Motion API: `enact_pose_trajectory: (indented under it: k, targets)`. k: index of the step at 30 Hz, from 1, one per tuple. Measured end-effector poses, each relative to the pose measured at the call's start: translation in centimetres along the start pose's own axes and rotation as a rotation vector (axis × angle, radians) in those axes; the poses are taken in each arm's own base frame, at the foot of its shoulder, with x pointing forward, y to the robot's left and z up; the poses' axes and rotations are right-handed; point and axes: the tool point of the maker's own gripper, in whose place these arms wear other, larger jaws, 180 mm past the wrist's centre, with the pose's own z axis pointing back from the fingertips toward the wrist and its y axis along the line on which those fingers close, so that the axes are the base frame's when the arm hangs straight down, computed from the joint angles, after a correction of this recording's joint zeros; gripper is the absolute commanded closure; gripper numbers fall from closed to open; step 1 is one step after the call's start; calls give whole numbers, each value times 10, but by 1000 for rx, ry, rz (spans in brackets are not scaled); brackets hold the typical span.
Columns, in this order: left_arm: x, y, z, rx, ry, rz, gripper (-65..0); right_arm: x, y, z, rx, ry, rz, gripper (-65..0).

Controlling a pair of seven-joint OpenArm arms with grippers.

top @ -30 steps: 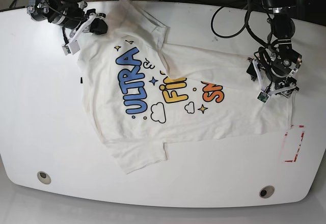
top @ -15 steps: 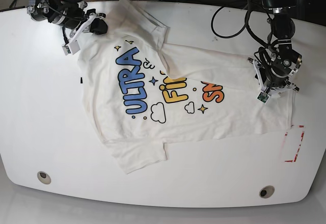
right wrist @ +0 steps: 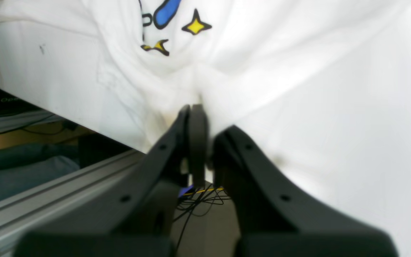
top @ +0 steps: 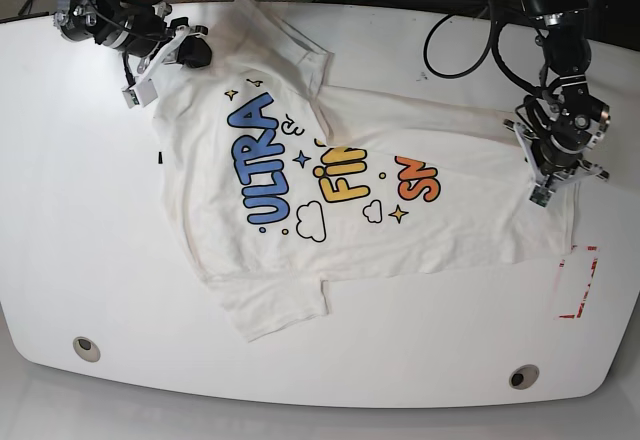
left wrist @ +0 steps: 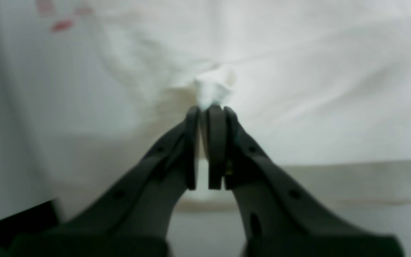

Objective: Layout the t-shirt on the table in an organized manner, then fold the t-shirt properly
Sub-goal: 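Pull the grasped hem with the left gripper away from the shirt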

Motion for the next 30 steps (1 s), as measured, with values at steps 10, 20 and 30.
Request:
enact_pose_trajectory:
  k: [10, 20, 30]
  targets:
    - [1, 11, 32, 63, 22, -50, -34, 0, 0, 0, 0, 0, 0, 0]
    - [-83, 7, 52, 19, 273, -101, -32, 2, 0, 0, 1, -6, 1, 0]
    - [-156, 20, 86, 59, 450, -66, -32, 2, 0, 0, 1, -7, 1, 0]
